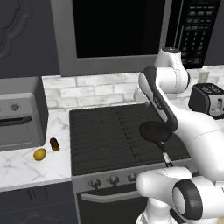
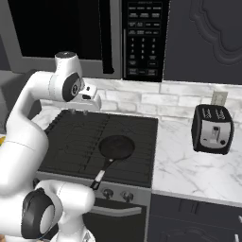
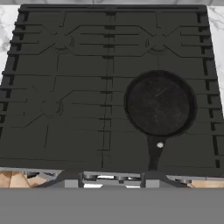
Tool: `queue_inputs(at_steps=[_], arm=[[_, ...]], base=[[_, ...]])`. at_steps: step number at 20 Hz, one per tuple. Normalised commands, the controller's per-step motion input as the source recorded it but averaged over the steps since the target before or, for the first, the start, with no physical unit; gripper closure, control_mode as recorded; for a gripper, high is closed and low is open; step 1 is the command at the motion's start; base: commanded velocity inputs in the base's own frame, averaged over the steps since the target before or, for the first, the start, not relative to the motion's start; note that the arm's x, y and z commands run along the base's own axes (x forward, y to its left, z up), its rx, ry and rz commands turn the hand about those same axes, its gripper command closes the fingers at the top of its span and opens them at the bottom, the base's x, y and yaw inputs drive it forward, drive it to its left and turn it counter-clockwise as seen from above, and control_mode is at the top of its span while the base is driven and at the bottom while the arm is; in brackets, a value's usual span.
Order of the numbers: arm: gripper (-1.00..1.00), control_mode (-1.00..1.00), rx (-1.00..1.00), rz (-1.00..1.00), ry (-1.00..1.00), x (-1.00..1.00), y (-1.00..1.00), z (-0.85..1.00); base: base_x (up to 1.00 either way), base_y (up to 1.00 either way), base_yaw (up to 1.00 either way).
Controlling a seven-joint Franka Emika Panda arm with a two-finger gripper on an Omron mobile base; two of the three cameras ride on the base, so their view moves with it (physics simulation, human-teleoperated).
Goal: Put the sweet potato and lemon in the pan. Then turn on the front right burner and set the heat to medium.
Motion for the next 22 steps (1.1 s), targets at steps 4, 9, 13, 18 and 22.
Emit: queue_inputs(at_steps=[4,9,13,18,22], arm=[[-1.00,-1.00,0.00,0.00,0.00,-0.03,0.01,0.00],[-1.00,-1.00,0.00,0.00,0.00,0.00,0.23,-0.14],[-1.00,-1.00,0.00,0.02,0.01,0.00,0.48,-0.12],[-1.00,-1.00,0.00,0.02,0.00,0.00,0.75,-0.29],[-1.00,-1.00,0.01,0.07,0.00,0.00,0.74,-0.34]], base=[[0.00,0.00,0.00],[0.00,0.00,0.00],[0.00,0.00,0.00],[0.00,0.00,0.00],[0.00,0.00,0.00]])
